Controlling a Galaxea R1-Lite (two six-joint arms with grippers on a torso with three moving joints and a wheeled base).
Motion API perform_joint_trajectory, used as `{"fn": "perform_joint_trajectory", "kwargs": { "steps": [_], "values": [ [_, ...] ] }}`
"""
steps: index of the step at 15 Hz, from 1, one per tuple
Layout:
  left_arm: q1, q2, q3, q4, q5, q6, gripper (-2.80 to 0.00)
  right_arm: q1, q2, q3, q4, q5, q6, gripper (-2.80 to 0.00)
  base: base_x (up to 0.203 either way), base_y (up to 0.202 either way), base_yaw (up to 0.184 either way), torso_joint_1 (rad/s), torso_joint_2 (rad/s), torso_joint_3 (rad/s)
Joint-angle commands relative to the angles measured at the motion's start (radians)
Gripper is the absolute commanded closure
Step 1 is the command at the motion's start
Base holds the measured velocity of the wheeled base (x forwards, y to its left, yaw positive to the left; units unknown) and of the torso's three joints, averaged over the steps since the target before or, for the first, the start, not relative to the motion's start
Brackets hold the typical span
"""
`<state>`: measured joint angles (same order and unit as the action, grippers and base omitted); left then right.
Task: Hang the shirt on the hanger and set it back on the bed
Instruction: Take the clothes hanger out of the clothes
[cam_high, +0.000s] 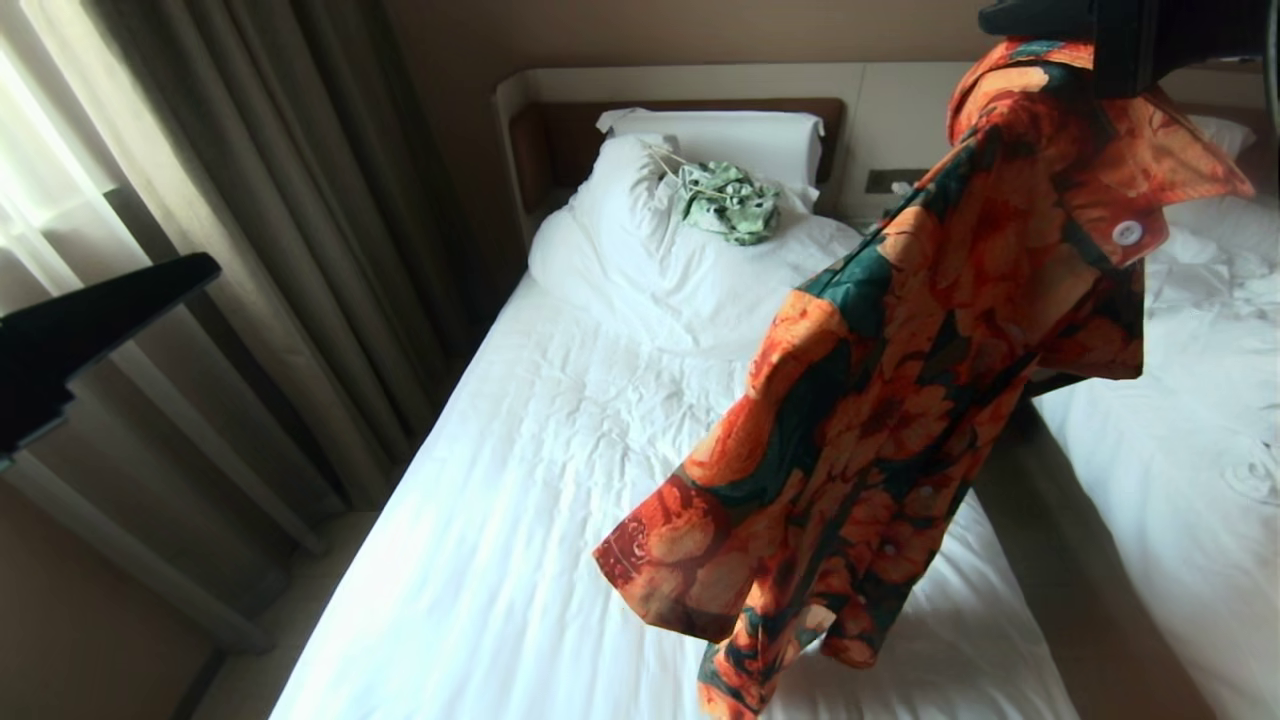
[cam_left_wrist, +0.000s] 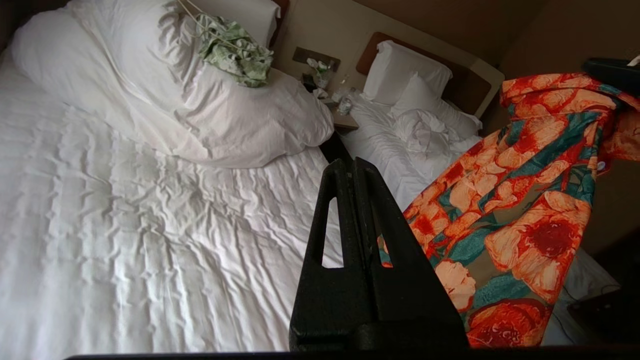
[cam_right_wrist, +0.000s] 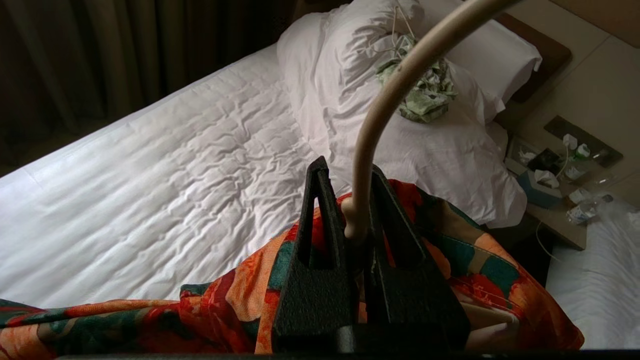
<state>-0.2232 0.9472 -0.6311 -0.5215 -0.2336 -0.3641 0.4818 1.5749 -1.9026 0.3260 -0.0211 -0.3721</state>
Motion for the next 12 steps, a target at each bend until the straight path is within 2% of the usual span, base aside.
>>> {"fn": "perform_joint_trajectory", "kwargs": {
  "steps": [1, 6, 8, 9, 10, 12],
  "values": [
    [-0.001, 0.002, 0.001, -0.003, -0.001, -0.003, 0.0, -0.01, 0.004, -0.001, 0.001, 0.0, -0.002, 0.0, 0.0, 0.0, 0.0, 0.1, -0.23, -0.124],
    [-0.008, -0.007, -0.002, -0.002, 0.003, -0.003, 0.0, -0.015, 0.001, 0.0, 0.001, 0.003, -0.001, 0.0, 0.0, 0.0, 0.0, 0.055, -0.11, -0.062],
    [-0.028, -0.004, -0.009, 0.009, 0.004, -0.004, 0.0, -0.021, 0.011, -0.005, 0.001, -0.044, -0.003, 0.0, 0.0, 0.0, 0.0, 0.0, 0.0, 0.0],
    [-0.069, -0.005, -0.022, 0.047, 0.004, -0.005, 0.0, -0.02, 0.024, -0.01, 0.001, -0.114, -0.003, 0.0, 0.0, 0.0, 0.0, 0.0, 0.0, 0.0],
    [-0.117, -0.003, -0.038, 0.088, 0.006, -0.005, 0.0, -0.019, 0.041, -0.024, 0.001, -0.152, -0.001, 0.0, 0.0, 0.0, 0.0, 0.0, 0.0, 0.0],
    [-0.189, 0.033, -0.069, 0.13, 0.019, 0.004, 0.0, -0.019, 0.048, -0.037, 0.001, -0.16, 0.022, 0.0, 0.0, 0.0, 0.0, 0.0, 0.0, 0.0]
  ]
}}
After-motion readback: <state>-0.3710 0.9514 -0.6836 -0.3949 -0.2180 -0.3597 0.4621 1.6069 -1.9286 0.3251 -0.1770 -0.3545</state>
